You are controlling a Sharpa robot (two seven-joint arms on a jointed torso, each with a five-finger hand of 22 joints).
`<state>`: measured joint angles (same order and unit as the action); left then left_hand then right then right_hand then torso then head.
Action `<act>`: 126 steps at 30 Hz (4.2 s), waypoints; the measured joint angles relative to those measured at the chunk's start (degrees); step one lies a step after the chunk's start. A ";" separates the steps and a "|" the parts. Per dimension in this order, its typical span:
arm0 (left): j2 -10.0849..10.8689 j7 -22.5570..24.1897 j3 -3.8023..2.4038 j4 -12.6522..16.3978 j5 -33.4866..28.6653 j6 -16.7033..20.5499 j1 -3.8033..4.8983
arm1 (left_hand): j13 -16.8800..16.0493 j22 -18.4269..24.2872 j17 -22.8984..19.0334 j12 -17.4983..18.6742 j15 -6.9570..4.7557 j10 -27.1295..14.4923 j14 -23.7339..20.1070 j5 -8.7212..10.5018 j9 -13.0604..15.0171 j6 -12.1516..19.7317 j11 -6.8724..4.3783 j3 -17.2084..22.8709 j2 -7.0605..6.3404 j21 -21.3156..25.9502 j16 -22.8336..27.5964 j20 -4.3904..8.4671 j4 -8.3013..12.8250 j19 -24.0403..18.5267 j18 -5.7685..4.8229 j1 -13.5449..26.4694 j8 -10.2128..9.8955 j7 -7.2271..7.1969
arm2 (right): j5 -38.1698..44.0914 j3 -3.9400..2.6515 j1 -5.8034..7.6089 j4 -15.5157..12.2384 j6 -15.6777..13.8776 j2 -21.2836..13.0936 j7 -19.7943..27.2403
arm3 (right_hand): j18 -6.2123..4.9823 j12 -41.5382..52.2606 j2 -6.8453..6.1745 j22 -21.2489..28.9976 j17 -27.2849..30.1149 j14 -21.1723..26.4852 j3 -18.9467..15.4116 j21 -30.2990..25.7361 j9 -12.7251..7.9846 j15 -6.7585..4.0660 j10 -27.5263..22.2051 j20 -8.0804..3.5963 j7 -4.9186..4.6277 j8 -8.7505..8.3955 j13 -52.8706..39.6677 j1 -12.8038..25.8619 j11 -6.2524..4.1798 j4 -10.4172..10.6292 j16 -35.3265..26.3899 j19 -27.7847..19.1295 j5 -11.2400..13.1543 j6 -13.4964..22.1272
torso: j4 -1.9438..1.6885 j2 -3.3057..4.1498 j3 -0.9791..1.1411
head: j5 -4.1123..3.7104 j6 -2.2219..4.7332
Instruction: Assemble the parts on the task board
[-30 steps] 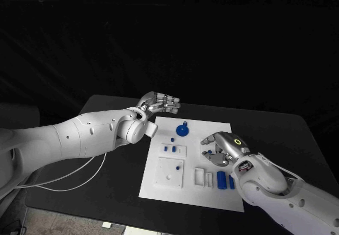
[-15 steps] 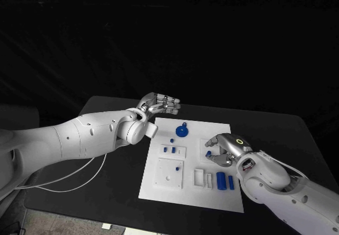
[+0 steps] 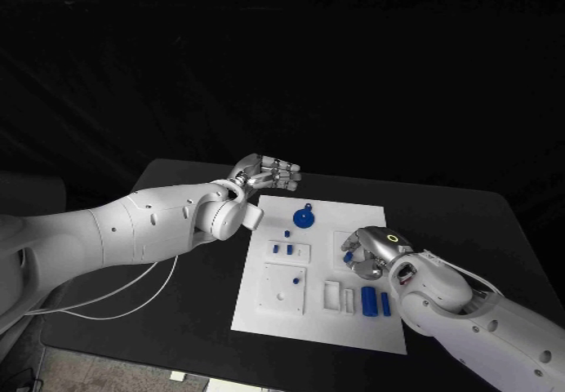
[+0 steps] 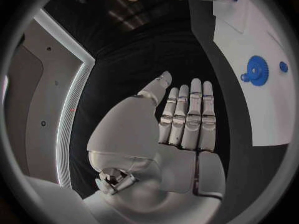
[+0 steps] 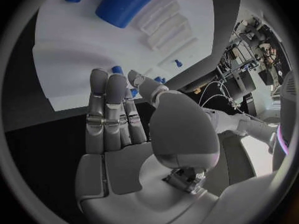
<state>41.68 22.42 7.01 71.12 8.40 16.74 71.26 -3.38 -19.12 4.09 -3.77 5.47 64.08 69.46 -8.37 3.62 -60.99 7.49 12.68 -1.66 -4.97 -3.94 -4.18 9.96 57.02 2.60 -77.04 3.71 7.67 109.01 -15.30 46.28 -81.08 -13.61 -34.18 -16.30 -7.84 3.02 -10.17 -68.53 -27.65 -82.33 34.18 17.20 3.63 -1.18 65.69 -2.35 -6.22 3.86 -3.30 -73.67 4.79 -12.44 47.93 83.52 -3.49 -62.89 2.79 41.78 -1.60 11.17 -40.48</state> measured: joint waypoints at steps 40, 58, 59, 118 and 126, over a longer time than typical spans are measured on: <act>0.03 -0.07 -0.01 -0.75 0.00 -0.14 0.00 | 0.00 0.63 0.00 0.00 -0.02 -0.15 0.01 0.00 0.00 0.00 -0.15 -0.20 0.00 0.00 0.00 0.00 -0.20 0.00 0.00 0.00 0.00 0.00 | 0.47 -0.73 0.01 -6.65 -3.85 -2.55 -1.40 | 2.07 0.05 3.47 -5.09 -1.55 -0.35 2.36 4.44 0.20 -2.78 11.22 -3.00 1.89 -0.32 -0.17 0.13 -2.26 -0.78 -0.12 0.52 0.67 -10.49 | 0.07 -0.05 0.00 | 0.35 -0.49; -0.96 -0.07 0.00 -2.06 -0.01 -0.14 0.00 | 0.00 0.77 0.00 0.00 -0.03 -0.14 0.03 0.00 0.00 0.00 -0.15 -0.20 0.00 0.00 0.00 0.00 -0.20 0.00 0.00 0.00 0.00 0.00 | -0.08 3.16 -0.11 -10.83 -3.37 2.66 -1.25 | 2.11 0.28 3.71 -5.86 -1.82 -0.48 2.36 4.21 0.37 -2.70 11.41 -2.98 1.89 -0.40 -0.27 0.39 -2.46 -0.78 -0.45 0.52 0.84 -10.44 | 0.04 -0.14 -0.04 | 0.94 -0.75; -1.09 -0.07 0.00 -2.16 -0.01 -0.14 0.00 | 0.00 0.76 0.00 0.00 -0.03 -0.14 0.03 0.00 0.00 0.00 -0.15 -0.20 0.00 0.00 0.00 0.00 -0.20 0.00 0.00 0.00 0.00 0.00 | 0.10 3.51 -0.16 -10.67 -3.32 3.18 -1.19 | 2.12 0.28 3.78 -5.87 -1.82 -0.48 2.36 3.97 0.37 -2.70 11.41 -2.98 1.89 -0.42 -0.26 0.46 -2.46 -0.97 -0.45 0.52 0.84 -10.44 | 0.01 -0.12 -0.04 | 1.04 -0.75; -2.31 -0.37 0.02 -3.24 -0.21 -0.80 -0.01 | 0.00 1.55 0.00 0.00 -0.04 -0.13 0.04 0.00 0.00 0.00 -0.14 -0.50 0.00 0.00 0.00 0.00 -0.50 0.00 0.01 0.00 0.00 0.00 | 7.78 9.24 -1.34 -5.75 -0.57 9.32 -0.26 | 2.23 0.25 3.69 -6.40 -2.17 -0.54 2.41 3.55 0.40 -2.78 11.83 -2.95 1.90 -0.54 -0.25 0.94 -2.67 -1.99 -0.67 0.50 0.83 -10.65 | -0.24 -0.04 0.10 | 2.20 -1.57; -2.30 -0.38 0.02 -3.27 -0.22 -0.82 -0.01 | 0.00 1.55 0.00 0.00 -0.04 -0.13 0.04 0.00 0.00 0.00 -0.14 -0.50 0.00 0.00 0.00 0.00 -0.50 0.00 0.00 0.00 0.00 0.00 | 8.26 9.29 -1.46 -5.74 -0.70 9.31 -0.96 | 2.24 0.25 3.84 -6.40 -2.24 -0.55 2.50 3.55 0.39 -2.77 11.85 -2.95 2.08 -0.37 -0.25 0.78 -2.70 -2.21 -0.67 0.50 0.83 -10.81 | -0.24 -0.03 0.13 | 2.14 -1.43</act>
<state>39.38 22.04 7.03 67.85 8.18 15.92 71.26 -3.38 -17.57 4.09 -3.77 5.44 63.95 69.49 -8.37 3.61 -60.99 7.34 12.18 -1.66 -4.97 -3.94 -4.18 9.46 57.02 2.61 -77.04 3.71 7.67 117.27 -6.01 44.82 -86.82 -14.31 -24.88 -17.26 -5.61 3.27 -6.33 -74.92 -29.89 -82.88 36.68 20.75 4.01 -3.95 77.54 -5.30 -4.15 3.48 -3.56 -72.89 2.09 -14.65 47.25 84.02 -2.66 -73.70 2.55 41.74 -1.47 13.30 -41.91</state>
